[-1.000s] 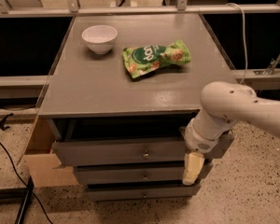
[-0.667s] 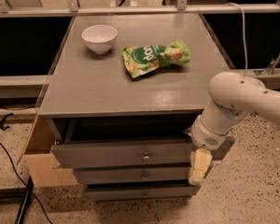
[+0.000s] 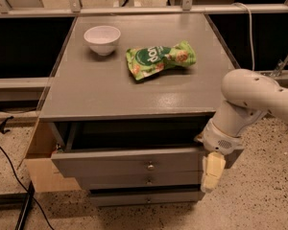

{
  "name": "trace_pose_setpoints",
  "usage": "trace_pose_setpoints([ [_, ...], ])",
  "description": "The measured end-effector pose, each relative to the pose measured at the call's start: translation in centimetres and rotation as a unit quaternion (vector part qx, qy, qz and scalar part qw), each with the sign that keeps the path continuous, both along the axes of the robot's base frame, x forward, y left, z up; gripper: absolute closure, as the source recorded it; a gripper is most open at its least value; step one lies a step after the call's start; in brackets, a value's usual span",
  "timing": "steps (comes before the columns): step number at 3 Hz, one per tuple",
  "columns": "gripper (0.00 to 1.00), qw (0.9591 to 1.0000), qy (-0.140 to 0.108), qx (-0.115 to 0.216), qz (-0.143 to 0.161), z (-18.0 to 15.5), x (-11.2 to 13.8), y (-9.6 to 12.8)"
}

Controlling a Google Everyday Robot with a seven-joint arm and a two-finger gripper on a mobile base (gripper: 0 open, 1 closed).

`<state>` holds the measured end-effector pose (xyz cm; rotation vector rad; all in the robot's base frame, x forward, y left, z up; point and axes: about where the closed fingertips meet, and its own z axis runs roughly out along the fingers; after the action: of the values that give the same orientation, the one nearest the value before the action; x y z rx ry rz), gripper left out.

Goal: Open top drawer

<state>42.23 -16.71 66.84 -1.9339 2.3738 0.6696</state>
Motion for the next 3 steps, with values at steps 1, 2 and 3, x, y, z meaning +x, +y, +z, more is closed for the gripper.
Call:
trace_pose_setpoints([
  [1,0.0,0.9997,0.025,0.005,-0.003,0.1,-1.6,-0.4],
  [2,0.0,0.9989,0.046,0.006,-0.003,0.1,-3.2,-0.8],
  [3,0.0,0.9981,0.061,0.004,-0.004,0.4,-4.6,-1.3],
])
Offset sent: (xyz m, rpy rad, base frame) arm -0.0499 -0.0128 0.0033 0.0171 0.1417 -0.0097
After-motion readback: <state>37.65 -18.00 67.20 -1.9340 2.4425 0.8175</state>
